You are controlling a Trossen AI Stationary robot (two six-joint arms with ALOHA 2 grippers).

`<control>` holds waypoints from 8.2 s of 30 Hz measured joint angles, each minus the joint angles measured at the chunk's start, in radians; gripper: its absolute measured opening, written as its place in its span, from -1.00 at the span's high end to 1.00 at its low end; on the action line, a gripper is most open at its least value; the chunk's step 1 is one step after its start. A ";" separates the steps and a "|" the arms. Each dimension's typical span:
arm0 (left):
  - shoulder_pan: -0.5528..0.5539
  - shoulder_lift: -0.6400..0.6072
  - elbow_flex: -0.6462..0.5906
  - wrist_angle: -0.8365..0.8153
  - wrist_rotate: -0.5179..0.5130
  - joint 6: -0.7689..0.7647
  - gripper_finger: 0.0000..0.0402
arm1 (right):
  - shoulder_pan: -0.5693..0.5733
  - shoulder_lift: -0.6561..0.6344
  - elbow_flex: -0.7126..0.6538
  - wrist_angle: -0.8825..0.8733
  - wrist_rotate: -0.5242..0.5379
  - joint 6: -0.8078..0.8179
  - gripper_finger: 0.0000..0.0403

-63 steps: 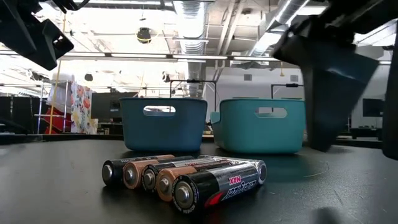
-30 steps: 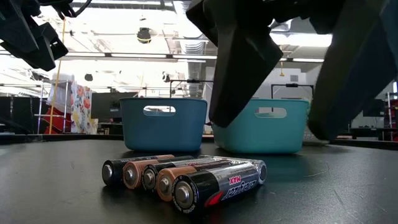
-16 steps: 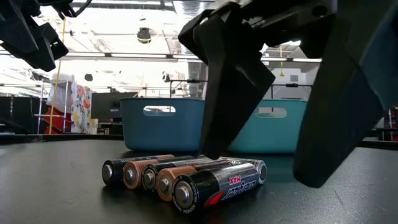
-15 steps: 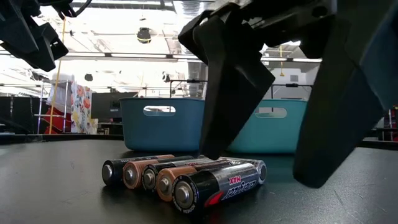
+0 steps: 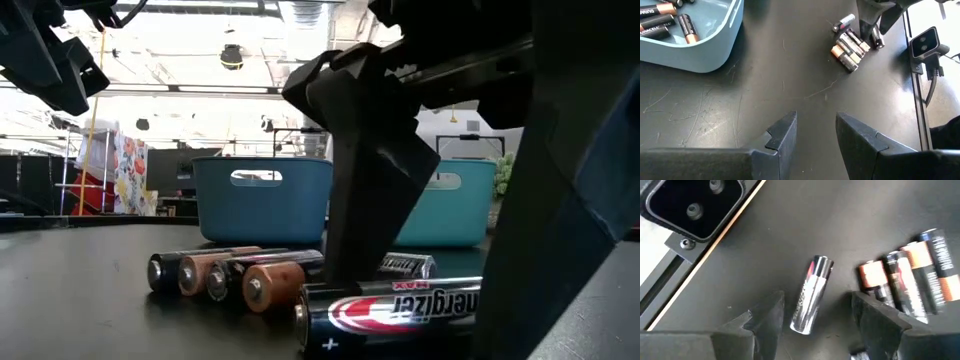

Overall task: Sort batteries
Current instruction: Put the white battery into the green bin, then put the black battery into the blue bin

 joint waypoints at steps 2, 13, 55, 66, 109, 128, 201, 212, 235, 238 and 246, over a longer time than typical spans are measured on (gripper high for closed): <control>0.000 0.000 0.000 0.000 0.000 0.000 0.34 | 0.000 0.000 0.000 0.000 0.000 0.000 -0.18; 0.000 0.000 0.000 0.000 0.000 0.000 0.34 | 0.000 0.000 0.000 -0.002 0.000 0.004 0.34; 0.116 0.040 0.000 0.009 -0.041 -0.179 0.34 | -0.013 -0.361 0.000 -0.515 0.459 0.829 0.86; 0.114 0.307 0.131 0.015 -0.017 -0.248 0.34 | -0.013 -0.443 0.000 -0.804 0.504 1.051 0.86; 0.101 0.510 0.446 -0.256 -0.058 -0.451 0.34 | -0.616 -0.468 -0.469 -0.180 -0.031 0.433 0.88; 0.101 0.510 0.445 -0.261 -0.039 -0.356 0.34 | -0.625 -0.443 -0.427 -0.229 -0.031 0.563 0.11; 0.116 0.898 0.704 -0.439 0.046 -0.676 0.40 | 0.357 -1.281 -1.004 -0.050 0.607 1.325 0.32; 0.116 0.898 0.702 -0.466 0.097 -0.714 0.78 | 0.356 -1.281 -1.004 -0.007 0.606 1.325 0.32; 0.194 0.550 0.698 -0.602 -0.062 -0.407 0.79 | 0.312 -1.279 -1.004 0.030 0.604 1.360 0.32; 0.271 0.520 0.698 -0.619 -0.075 -0.321 0.79 | 0.280 -1.273 -1.004 0.048 0.604 1.360 0.32; 0.524 0.527 0.698 -0.525 -0.051 -0.074 0.79 | 0.255 -1.237 -1.004 0.087 0.604 1.362 0.32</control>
